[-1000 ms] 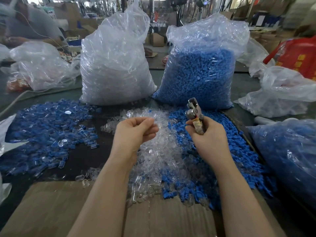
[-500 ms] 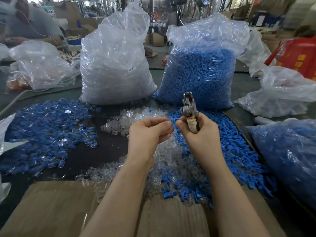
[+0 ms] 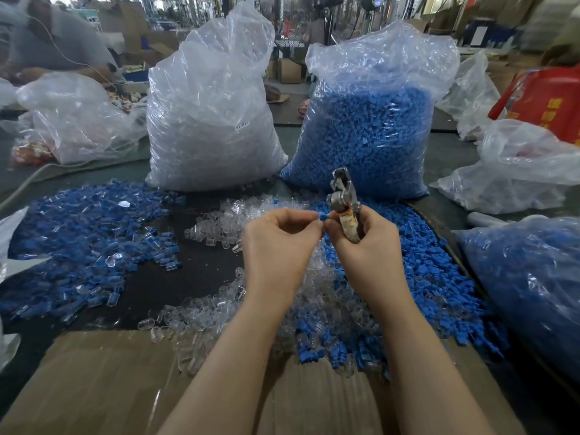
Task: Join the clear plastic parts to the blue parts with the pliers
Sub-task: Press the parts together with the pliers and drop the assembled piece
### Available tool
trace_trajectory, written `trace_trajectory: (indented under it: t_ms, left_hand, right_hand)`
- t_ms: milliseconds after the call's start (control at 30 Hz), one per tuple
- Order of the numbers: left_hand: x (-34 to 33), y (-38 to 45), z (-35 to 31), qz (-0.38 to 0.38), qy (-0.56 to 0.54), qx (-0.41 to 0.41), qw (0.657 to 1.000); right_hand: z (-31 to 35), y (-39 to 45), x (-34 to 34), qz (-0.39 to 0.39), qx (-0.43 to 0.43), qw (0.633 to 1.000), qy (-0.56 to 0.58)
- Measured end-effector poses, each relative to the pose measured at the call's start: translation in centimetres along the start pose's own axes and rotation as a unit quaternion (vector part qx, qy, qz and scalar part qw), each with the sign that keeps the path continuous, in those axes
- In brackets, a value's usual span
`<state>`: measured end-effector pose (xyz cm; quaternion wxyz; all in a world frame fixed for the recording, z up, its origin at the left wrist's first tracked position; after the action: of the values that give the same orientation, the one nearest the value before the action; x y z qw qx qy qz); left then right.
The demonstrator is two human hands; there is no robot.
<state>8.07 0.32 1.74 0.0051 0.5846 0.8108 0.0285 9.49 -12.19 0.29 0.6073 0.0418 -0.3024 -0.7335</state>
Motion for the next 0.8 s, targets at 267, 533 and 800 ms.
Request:
trace_trajectory:
  t_ms: [267, 533, 800]
  left_hand:
    - [0.2, 0.2, 0.5, -0.019, 0.029, -0.019, 0.999]
    - [0.5, 0.6, 0.5, 0.021, -0.089, 0.016, 0.996]
    - [0.9, 0.7, 0.3, 0.041, -0.094, -0.017, 0.995]
  right_hand:
    - [-0.1, 0.2, 0.3, 0.06, -0.027, 0.997, 0.036]
    - [-1.0, 0.3, 1.6, 0.157, -0.056, 0.986, 0.012]
    - [-0.5, 0.2, 1.5, 0.206, -0.038, 0.978, -0.011]
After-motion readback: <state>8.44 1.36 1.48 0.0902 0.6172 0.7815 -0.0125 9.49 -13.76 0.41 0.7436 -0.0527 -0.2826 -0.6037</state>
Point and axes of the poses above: each hand's wrist, its own y-axis towards the middle knuckle, its own x-axis out of the back of the hand, z = x × y, the point moved 1 cm from there along y, towards the middle knuckle, and after that the axes turned 8 degrees about x, right-handed, at the moved point
